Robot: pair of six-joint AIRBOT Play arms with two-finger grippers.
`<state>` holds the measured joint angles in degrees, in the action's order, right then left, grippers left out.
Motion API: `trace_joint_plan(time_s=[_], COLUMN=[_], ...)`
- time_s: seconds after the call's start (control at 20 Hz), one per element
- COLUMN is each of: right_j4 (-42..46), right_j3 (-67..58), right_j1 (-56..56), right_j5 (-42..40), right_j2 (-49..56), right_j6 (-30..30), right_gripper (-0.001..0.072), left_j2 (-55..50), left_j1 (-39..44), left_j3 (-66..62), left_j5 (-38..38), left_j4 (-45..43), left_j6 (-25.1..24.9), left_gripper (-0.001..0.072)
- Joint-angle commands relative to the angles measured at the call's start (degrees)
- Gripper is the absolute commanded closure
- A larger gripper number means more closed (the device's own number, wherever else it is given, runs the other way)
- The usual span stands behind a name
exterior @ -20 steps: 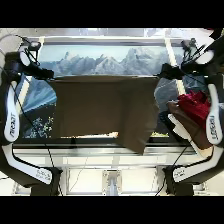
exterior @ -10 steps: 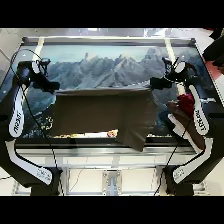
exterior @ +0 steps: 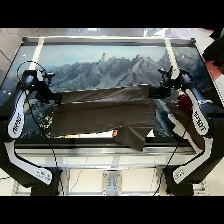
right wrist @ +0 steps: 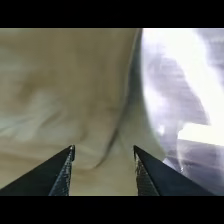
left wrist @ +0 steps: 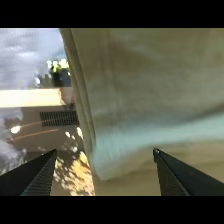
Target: Fold the shirts.
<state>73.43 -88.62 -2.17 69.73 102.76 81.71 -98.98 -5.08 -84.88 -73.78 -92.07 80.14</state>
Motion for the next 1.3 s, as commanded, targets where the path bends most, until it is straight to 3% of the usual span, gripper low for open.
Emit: trace_joint_plan(time_s=[0.0, 0.1, 0.2, 0.4, 0.55, 0.7, 0.85, 0.9, 1.0, 1.25], right_j4=[3.5, 10.0, 9.8, -2.2, -6.9, -7.9, -8.5, -8.9, -9.1, -11.3], right_j3=[-3.0, -3.1, -0.3, 18.3, 26.9, 27.5, 27.5, 27.5, 27.5, 27.5], right_j1=[0.0, -1.0, -4.0, -9.8, -9.9, -9.9, -9.9, -9.9, -9.9, -9.9], right_j5=[10.1, 16.3, 18.1, 9.6, 5.7, 5.2, 4.2, 4.2, 4.2, 4.2], right_j2=[-3.2, -8.7, -15.1, -30.1, -36.2, -37.8, -38.2, -38.2, -38.2, -38.2], right_j6=[-0.9, -3.3, -4.3, -4.3, -4.7, -5.0, -5.0, -5.0, -5.0, -5.0], right_gripper=[0.03, 0.0301, 0.0301, 0.03, 0.0301, 0.03, 0.0301, 0.0301, 0.0301, 0.0302], left_j2=[4.9, 12.4, 21.7, 42.7, 49.9, 45.7, 38.4, 36.8, 34.5, 30.7], left_j1=[-1.2, -4.7, -10.7, -26.6, -36.1, -41.6, -42.6, -42.6, -42.5, -38.8], left_j3=[0.4, 2.8, 12.3, 44.0, 57.2, 59.2, 59.2, 59.2, 59.2, 59.2], left_j5=[-2.0, -1.3, 1.2, 11.8, 11.3, 6.8, 5.7, 6.2, 7.8, 12.6], left_j4=[0.1, 0.6, 3.3, 18.0, 29.9, 34.6, 35.7, 37.8, 44.0, 45.1], left_j6=[0.0, 0.1, 0.7, 6.3, 5.3, -1.5, -2.8, -3.8, -8.3, -9.1], left_gripper=[0.0015, 0.0015, 0.0015, 0.0015, 0.0015, 0.0016, 0.0016, 0.0032, 0.0176, 0.0193])
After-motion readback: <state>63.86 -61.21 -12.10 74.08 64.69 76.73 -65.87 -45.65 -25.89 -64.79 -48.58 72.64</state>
